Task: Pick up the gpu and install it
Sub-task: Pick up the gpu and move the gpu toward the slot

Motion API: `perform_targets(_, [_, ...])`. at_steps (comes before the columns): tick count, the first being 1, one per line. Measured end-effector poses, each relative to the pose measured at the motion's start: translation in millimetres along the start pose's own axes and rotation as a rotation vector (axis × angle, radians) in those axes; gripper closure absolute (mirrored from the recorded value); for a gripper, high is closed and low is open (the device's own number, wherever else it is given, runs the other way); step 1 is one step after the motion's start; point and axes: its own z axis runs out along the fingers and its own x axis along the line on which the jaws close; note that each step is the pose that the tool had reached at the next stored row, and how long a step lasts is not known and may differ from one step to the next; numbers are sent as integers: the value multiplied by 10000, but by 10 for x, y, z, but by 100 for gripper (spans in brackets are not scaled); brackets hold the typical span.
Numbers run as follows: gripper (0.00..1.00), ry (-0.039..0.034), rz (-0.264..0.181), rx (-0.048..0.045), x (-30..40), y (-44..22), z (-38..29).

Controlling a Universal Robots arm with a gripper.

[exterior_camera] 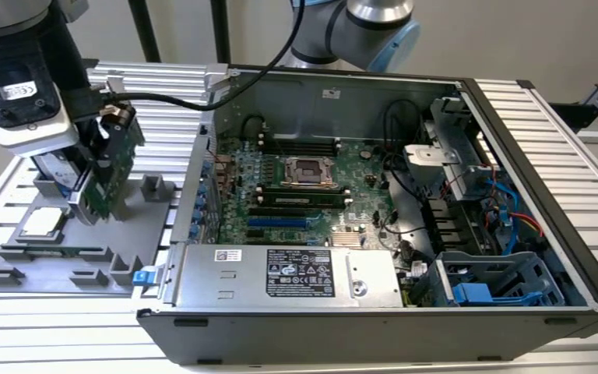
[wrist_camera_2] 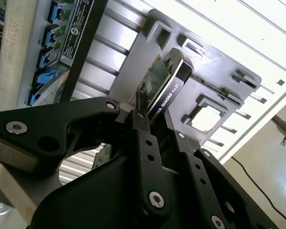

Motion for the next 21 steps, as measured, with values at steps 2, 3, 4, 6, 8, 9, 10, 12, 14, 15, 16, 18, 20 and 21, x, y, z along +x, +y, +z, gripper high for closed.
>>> perform_targets(2, [100,0,0,0,0,1,-21])
perform_targets(3, [100,0,0,0,0,1,-31])
perform_targets(4, [100,0,0,0,0,2,-41])
perform_targets(6, [100,1,0,0,-1,3,-63])
perform_targets(8, [100,1,0,0,-1,4,-82])
perform_targets(9, [100,0,0,0,-1,4,-92])
perform_targets(10, [100,0,0,0,-2,5,-100])
perform_targets(12, [100,0,0,0,-2,5,-118])
perform_targets(14, [100,0,0,0,-2,6,-135])
perform_targets(15, [100,0,0,0,-2,7,-144])
perform_targets(16, [100,0,0,0,-2,7,-154])
perform_targets(18, [100,1,0,1,-3,8,-174])
perform_targets(20, [100,1,0,1,-3,9,-194])
perform_targets(21, [100,0,0,1,-3,10,-205])
